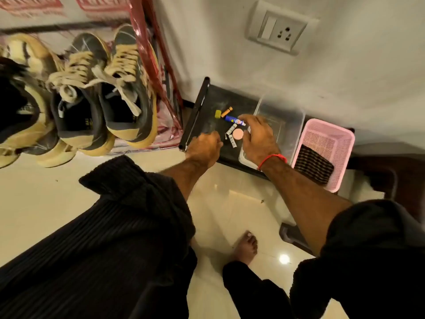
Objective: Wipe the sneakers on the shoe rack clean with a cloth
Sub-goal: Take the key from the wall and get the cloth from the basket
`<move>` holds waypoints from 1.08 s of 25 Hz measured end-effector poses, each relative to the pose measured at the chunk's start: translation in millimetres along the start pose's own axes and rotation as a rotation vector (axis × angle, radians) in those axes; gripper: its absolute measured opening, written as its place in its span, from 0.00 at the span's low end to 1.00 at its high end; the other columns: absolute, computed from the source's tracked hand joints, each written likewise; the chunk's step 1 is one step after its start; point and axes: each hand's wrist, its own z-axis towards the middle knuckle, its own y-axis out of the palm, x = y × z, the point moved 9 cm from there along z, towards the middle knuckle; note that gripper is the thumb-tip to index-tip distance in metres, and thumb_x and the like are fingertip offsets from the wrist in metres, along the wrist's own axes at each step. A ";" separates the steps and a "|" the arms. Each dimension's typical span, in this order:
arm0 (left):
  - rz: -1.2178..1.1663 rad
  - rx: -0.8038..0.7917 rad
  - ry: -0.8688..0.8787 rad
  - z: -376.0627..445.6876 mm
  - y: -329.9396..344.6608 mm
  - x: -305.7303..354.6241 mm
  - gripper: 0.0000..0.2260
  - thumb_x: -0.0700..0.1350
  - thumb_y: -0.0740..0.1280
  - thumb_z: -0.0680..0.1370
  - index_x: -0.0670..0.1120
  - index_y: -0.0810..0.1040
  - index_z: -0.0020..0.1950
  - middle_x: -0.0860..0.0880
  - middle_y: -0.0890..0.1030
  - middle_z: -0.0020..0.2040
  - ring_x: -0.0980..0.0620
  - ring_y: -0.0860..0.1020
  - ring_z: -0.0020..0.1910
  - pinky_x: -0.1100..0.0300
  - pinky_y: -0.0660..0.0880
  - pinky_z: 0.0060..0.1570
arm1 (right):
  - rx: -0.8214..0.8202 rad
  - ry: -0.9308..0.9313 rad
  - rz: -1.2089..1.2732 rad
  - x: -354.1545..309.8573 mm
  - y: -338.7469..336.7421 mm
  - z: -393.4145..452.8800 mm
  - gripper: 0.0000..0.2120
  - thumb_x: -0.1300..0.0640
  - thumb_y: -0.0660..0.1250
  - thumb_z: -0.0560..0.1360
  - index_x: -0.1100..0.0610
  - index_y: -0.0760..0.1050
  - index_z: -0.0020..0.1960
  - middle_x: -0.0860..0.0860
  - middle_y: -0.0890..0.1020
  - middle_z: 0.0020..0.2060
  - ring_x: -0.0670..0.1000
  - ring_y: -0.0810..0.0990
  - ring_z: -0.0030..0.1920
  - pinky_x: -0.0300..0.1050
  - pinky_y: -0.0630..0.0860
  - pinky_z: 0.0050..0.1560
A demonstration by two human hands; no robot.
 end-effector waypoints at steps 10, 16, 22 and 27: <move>0.258 0.120 -0.190 64.1 76.2 -7.6 0.23 0.60 0.60 0.83 0.46 0.72 0.70 0.44 0.76 0.69 0.41 0.69 0.71 0.43 0.65 0.68 | 0.136 -0.014 0.064 49.5 39.2 14.2 0.16 0.64 0.62 0.78 0.56 0.77 0.64 0.54 0.80 0.58 0.55 0.76 0.60 0.55 0.74 0.65; 0.113 0.128 -0.264 62.0 69.1 -14.7 0.17 0.53 0.61 0.84 0.44 0.75 0.68 0.43 0.78 0.66 0.42 0.72 0.69 0.44 0.68 0.68 | 0.167 0.015 0.145 45.5 31.3 16.9 0.16 0.67 0.62 0.76 0.57 0.78 0.61 0.54 0.81 0.55 0.55 0.78 0.58 0.57 0.75 0.63; -0.693 0.369 -0.022 -7.6 -47.2 2.4 0.04 0.41 0.68 0.82 0.43 0.81 0.54 0.46 0.81 0.49 0.50 0.80 0.47 0.51 0.80 0.52 | -0.072 -0.038 0.160 -30.4 -7.0 5.5 0.21 0.65 0.64 0.80 0.57 0.72 0.72 0.56 0.76 0.65 0.51 0.73 0.65 0.40 0.65 0.71; -0.942 0.499 0.155 -93.8 -222.4 40.2 0.07 0.44 0.71 0.80 0.51 0.82 0.57 0.53 0.84 0.49 0.53 0.83 0.50 0.58 0.81 0.52 | -0.063 -0.045 0.300 -149.2 -106.5 11.5 0.08 0.62 0.69 0.78 0.59 0.84 0.56 0.54 0.86 0.48 0.52 0.84 0.50 0.42 0.77 0.56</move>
